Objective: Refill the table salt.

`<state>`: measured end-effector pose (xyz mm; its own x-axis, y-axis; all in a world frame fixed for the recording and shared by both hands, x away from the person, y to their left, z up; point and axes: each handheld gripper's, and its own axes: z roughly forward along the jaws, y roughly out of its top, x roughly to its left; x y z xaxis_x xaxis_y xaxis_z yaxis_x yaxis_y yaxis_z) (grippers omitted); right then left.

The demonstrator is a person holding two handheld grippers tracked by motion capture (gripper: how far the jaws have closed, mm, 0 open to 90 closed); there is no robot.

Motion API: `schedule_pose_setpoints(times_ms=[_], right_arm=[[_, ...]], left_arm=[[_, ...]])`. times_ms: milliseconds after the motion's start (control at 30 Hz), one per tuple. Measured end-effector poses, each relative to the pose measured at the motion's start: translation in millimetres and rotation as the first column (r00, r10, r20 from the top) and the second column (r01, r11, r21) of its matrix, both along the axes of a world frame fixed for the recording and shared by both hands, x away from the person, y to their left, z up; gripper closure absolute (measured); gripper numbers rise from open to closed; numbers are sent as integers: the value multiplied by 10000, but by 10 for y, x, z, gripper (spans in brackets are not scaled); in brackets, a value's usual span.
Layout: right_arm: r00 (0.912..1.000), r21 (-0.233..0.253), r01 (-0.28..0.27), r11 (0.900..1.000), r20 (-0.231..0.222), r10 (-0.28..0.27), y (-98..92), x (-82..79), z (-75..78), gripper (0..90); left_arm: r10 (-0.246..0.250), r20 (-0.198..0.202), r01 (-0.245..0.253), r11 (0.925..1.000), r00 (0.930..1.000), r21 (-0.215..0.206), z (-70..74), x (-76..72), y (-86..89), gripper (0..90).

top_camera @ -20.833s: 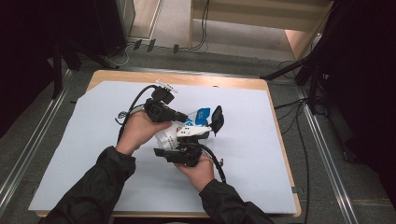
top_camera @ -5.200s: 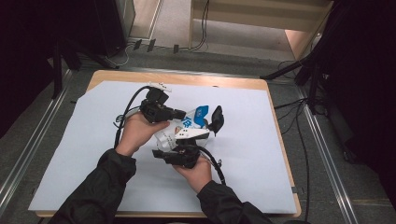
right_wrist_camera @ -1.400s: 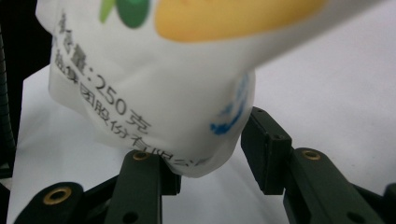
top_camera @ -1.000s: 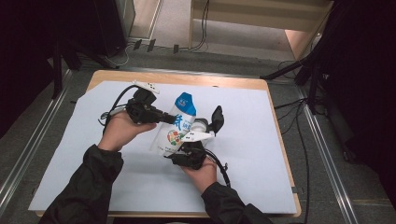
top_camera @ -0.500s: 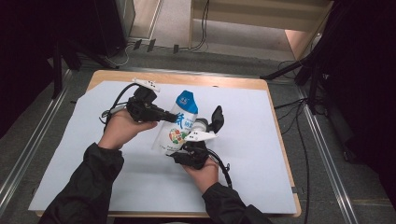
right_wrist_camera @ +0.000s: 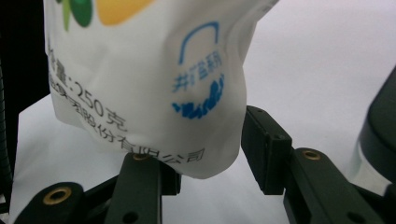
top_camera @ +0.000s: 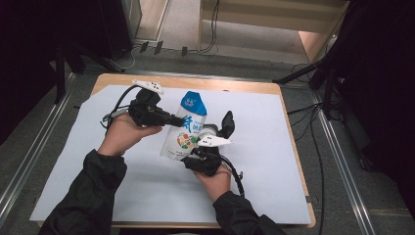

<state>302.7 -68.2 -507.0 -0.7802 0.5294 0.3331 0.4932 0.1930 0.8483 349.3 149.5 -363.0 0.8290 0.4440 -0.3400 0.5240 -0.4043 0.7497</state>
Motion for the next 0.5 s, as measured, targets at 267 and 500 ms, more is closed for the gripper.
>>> schedule_pose_setpoints(times_ms=[267, 500], right_arm=[[9999, -6, 130, 9999, -46, -130, -21, 27, 8, 613], [9999, -24, 111, 9999, 26, -111, -5, 44, 31, 612]], left_arm=[[5, -2, -5, 10000, 10000, -26, 9, -17, 69, 900], [180, 88, -178, 9994, 9998, -290, 27, -53, 126, 900]])
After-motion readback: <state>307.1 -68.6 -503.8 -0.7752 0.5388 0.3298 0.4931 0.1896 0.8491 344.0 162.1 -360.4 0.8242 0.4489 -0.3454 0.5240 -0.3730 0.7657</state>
